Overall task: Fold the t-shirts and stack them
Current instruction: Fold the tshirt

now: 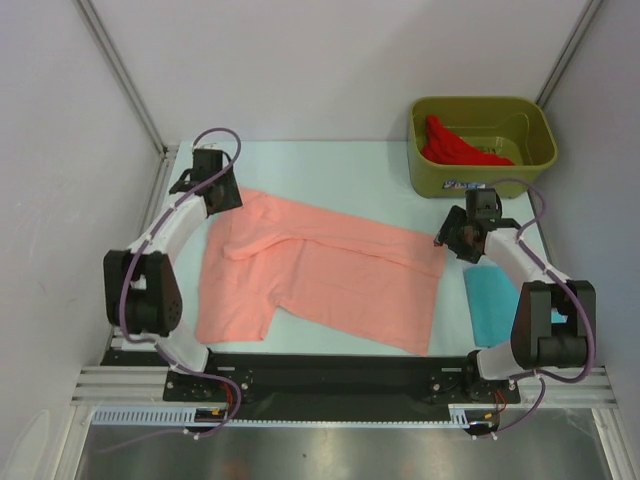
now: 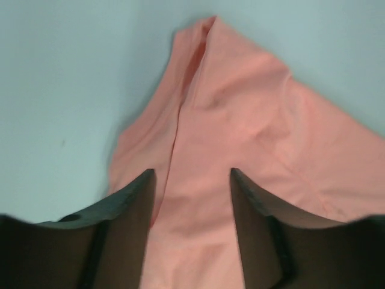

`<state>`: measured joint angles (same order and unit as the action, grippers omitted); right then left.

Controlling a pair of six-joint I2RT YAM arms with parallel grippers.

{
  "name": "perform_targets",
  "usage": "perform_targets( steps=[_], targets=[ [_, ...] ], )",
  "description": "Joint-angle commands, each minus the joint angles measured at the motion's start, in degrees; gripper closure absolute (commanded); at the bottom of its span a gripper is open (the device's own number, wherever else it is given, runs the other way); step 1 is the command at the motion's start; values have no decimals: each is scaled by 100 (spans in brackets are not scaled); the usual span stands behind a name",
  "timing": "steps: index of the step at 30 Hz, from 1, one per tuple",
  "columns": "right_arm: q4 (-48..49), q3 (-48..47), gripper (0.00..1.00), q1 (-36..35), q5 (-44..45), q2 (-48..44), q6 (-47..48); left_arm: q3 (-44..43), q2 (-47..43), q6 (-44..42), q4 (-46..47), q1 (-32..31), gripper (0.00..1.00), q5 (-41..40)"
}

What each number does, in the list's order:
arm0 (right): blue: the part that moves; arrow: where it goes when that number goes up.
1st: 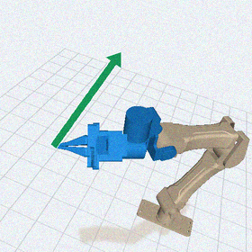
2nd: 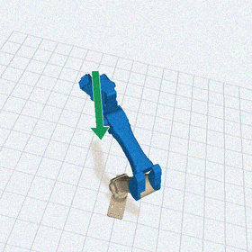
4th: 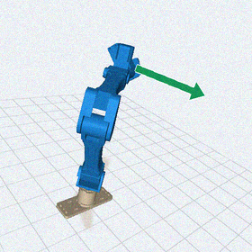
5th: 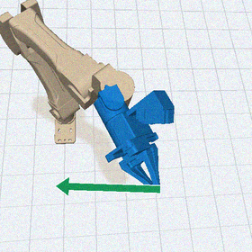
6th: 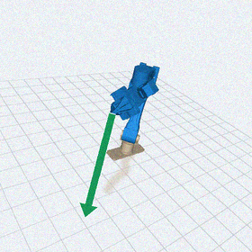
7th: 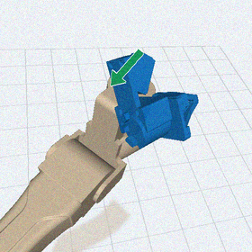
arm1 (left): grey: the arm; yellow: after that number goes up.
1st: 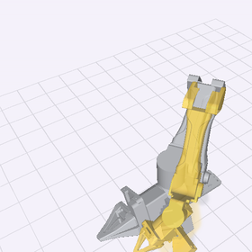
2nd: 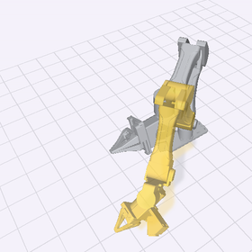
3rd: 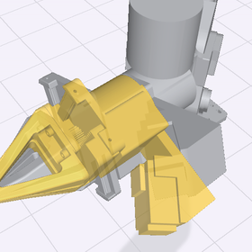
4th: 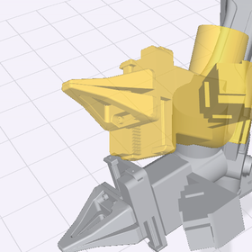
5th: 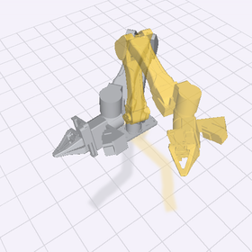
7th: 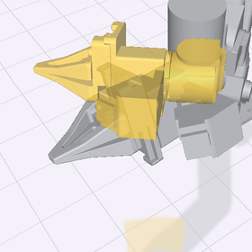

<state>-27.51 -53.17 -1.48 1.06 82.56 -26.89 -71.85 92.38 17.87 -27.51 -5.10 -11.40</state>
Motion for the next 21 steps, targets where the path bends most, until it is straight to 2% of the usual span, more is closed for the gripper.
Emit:
perform_targets(
  steps=[1, 2, 3, 5, 10, 12, 15, 21],
  targets=[
    [554, -500, 34, 16, 44, 565, 105, -1265, 1086, -774, 650, 115, 48, 208],
    [597, -563, 34, 16, 43, 663, 132, -1270, 1333, -846, 624, 132, 50, 208],
    [658, -589, 39, 24, -35, 760, 149, -1722, 1831, -933, 572, 150, 53, 147],
    [729, -651, 44, 24, -44, 971, 149, -2182, 2221, -1057, 510, 220, 58, 155],
    [791, -791, 56, 86, -53, 1226, 220, -2947, 2952, -1215, 896, 264, 59, 489],
    [729, -923, 58, 104, -53, 1314, 237, -3350, 3277, -1163, 713, 273, 59, 498],
    [659, -1064, 57, 252, -238, 1446, 273, -3729, 3620, -996, 475, 264, 59, 507],
    [659, -1055, 55, 332, -264, 1561, 273, -3774, 3866, -812, 238, 264, 60, 525]
  ],
)
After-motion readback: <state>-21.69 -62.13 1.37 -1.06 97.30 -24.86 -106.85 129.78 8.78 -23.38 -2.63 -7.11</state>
